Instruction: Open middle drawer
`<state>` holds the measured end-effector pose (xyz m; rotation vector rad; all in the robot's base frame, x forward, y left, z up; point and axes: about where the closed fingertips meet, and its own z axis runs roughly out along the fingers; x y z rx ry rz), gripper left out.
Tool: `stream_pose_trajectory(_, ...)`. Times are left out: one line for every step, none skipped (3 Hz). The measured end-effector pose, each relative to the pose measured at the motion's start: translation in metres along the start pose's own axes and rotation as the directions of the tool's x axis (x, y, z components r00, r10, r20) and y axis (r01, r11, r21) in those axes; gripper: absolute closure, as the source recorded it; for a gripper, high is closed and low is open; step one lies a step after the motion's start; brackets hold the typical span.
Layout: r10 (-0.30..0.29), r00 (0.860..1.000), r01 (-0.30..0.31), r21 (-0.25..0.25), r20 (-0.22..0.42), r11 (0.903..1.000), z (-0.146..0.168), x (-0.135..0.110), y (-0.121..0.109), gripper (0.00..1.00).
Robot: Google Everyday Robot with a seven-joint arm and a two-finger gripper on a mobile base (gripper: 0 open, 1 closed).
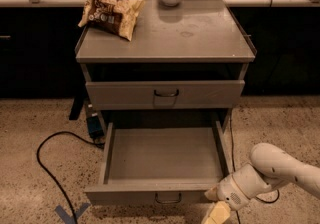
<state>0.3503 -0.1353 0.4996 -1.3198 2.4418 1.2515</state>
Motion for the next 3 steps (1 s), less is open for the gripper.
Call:
stream_pose_trajectory(-0.010,1.000,0.009,0.047,0.014,0.9989,-0.010,-0.002,-0.007,0.00)
stream_pose_trajectory(-0.092,0.996,0.093,0.119,-0.011,0.9886,-0.021,-0.031,-0.019,0.00)
stream_pose_trajectory(-0.143,0.990,0.144,0.153,-0.013,0.9777,-0.025,-0.060,-0.029,0.00)
